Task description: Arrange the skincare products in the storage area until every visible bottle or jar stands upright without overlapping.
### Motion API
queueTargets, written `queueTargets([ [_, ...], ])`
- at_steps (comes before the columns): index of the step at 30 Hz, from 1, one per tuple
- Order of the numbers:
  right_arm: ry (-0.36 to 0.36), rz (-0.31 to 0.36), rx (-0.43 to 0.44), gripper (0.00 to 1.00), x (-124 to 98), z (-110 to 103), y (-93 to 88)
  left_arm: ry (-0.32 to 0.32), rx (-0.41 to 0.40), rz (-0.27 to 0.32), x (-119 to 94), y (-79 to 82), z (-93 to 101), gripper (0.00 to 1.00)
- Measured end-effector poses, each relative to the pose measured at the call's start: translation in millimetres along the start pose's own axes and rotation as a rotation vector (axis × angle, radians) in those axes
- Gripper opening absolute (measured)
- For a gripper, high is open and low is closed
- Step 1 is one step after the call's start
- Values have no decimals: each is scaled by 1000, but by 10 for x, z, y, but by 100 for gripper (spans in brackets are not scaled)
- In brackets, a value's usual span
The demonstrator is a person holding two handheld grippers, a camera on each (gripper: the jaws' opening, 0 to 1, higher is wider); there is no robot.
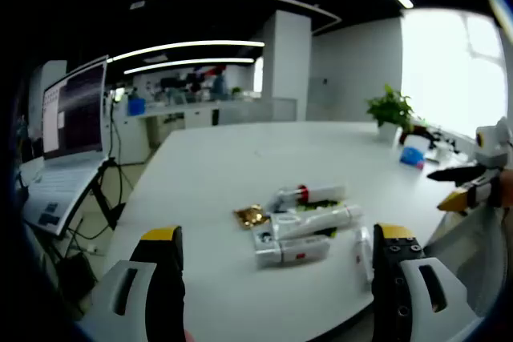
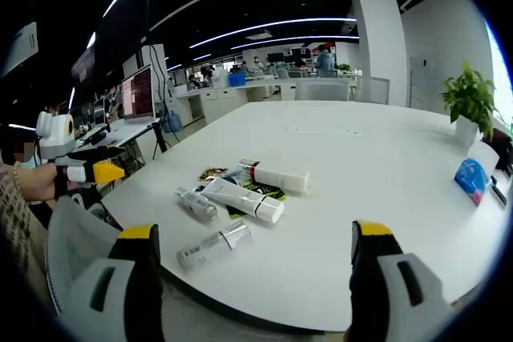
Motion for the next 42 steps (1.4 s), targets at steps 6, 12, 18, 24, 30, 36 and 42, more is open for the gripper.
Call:
queueTargets([
  [6, 2, -6, -6, 100, 1, -4, -6, 0, 1, 0, -1, 2, -1, 96],
  [12, 2, -8, -4, 100, 3, 1, -11, -1, 2, -1, -2, 1, 1, 96],
  [18, 4, -11, -6, 100, 4, -4, -14, -2, 1, 0, -2, 0, 3, 96],
  [24, 4, -15, -6, 100, 8, 0, -17, -3, 3, 0, 4, -1, 1, 96],
  [30, -1, -6, 40, 100, -6, 42, -13, -6, 7, -2, 12, -9, -4, 96],
  [36, -2, -1, 75, 100, -10, 55, -12, -6, 7, -1, 12, -6, -1, 96],
  [42, 17, -20, 65, 100, 13, 21, -19, -11, 9, -2, 19, -8, -2, 96],
])
Point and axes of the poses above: the point that each gripper's makers call its tool centre point, and the gripper's own axes: x roughly forward along the fingers, z roughly to its right, y roughly out of its top, the point moved 4 cm from there along -x, roughly backward along the fingers, and after that the axes turned 9 degrees about y, right-handed, at the moved point
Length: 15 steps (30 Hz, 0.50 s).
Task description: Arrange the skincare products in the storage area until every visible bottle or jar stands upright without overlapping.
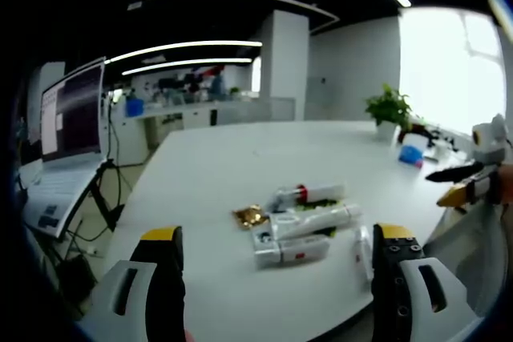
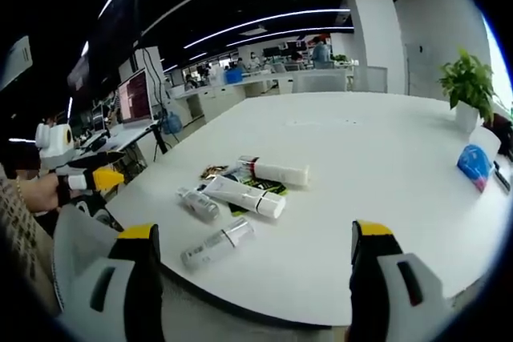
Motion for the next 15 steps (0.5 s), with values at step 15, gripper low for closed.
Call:
queueTargets([
  [15, 114, -112, -111, 95, 171, 145, 55, -50, 16, -19, -4, -23, 80, 96],
])
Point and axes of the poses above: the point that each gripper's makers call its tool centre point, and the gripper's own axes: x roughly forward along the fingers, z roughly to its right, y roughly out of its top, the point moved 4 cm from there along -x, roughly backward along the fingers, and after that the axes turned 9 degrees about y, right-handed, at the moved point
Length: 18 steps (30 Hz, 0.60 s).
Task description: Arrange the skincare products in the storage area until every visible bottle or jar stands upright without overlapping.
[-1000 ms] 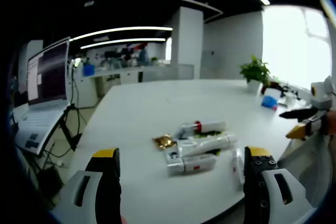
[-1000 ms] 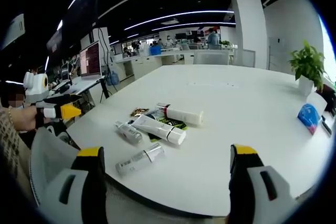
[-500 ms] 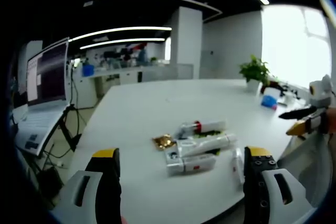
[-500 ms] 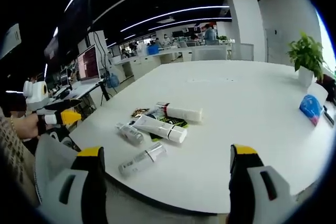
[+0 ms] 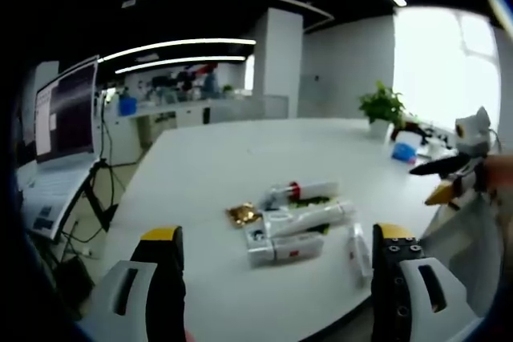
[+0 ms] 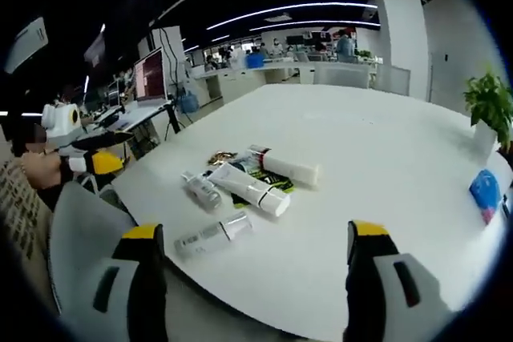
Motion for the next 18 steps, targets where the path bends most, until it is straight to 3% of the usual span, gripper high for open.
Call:
queueTargets([
  [11, 70, -117, -118, 90, 276, 303, 83, -24, -3, -5, -15, 5, 45, 96],
  [18, 95, -153, -149, 86, 495, 468, 203, -11, -7, -4, -15, 18, 38, 96],
])
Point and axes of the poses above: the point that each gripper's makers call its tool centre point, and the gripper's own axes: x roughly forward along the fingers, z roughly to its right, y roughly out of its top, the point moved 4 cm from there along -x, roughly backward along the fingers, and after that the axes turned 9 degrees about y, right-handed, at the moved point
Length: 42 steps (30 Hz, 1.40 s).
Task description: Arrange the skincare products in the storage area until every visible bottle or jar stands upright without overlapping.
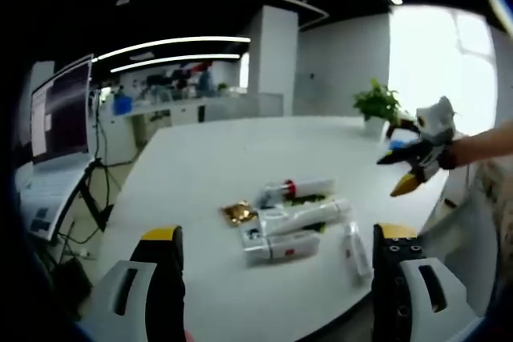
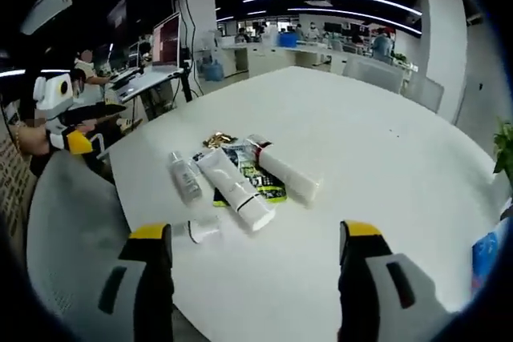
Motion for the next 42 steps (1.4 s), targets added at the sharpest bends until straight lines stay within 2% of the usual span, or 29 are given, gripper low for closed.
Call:
queueTargets([
  [11, 39, -73, -82, 83, 265, 261, 145, 9, -12, -10, 23, -12, -26, 96],
  [17, 81, -149, -189, 81, 448, 386, 218, 15, -13, -17, 40, -34, -56, 96],
  [23, 116, -192, -233, 78, 620, 520, 272, 12, -10, -31, 53, -53, -58, 96],
  [32, 184, -286, -315, 75, 909, 631, 251, 9, -12, -50, 71, -86, -63, 95],
  [37, 210, -303, -332, 72, 1081, 671, 303, -20, 0, -66, 77, -113, -18, 94],
  [42, 235, -333, -369, 66, 1255, 712, 355, -9, -10, -68, 86, -119, -46, 95],
])
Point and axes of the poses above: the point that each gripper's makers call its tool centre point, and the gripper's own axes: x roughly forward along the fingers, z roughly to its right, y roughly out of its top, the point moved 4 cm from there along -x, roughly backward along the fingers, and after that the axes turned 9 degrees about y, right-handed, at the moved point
